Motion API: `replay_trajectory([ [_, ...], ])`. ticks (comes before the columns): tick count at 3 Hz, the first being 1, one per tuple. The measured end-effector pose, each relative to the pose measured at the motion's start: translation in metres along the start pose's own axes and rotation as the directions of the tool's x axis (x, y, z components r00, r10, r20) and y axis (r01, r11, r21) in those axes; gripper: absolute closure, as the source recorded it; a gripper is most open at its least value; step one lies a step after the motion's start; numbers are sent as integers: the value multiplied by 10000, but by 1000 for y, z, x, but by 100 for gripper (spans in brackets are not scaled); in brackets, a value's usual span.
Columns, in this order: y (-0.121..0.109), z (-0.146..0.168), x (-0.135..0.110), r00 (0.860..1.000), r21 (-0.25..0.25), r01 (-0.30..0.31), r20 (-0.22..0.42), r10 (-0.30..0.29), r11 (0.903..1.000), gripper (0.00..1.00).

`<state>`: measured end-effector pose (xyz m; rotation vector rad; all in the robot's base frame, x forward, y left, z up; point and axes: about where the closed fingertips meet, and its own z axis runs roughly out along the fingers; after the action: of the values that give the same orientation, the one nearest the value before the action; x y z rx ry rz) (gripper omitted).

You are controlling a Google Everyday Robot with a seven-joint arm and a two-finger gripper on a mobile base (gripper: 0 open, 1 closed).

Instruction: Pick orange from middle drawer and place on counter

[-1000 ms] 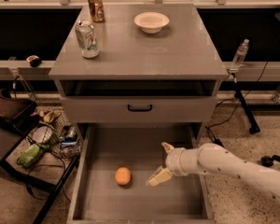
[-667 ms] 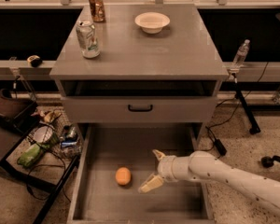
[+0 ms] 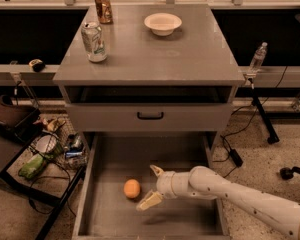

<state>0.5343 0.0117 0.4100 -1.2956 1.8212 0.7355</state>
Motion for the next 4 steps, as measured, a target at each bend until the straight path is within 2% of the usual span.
replay_trajectory([
  [2,-1,47,6,9998,-74,-23,177,24,10000,0],
  [4,-1,65,-5,9994,-219,151,302,-144,9996,42],
])
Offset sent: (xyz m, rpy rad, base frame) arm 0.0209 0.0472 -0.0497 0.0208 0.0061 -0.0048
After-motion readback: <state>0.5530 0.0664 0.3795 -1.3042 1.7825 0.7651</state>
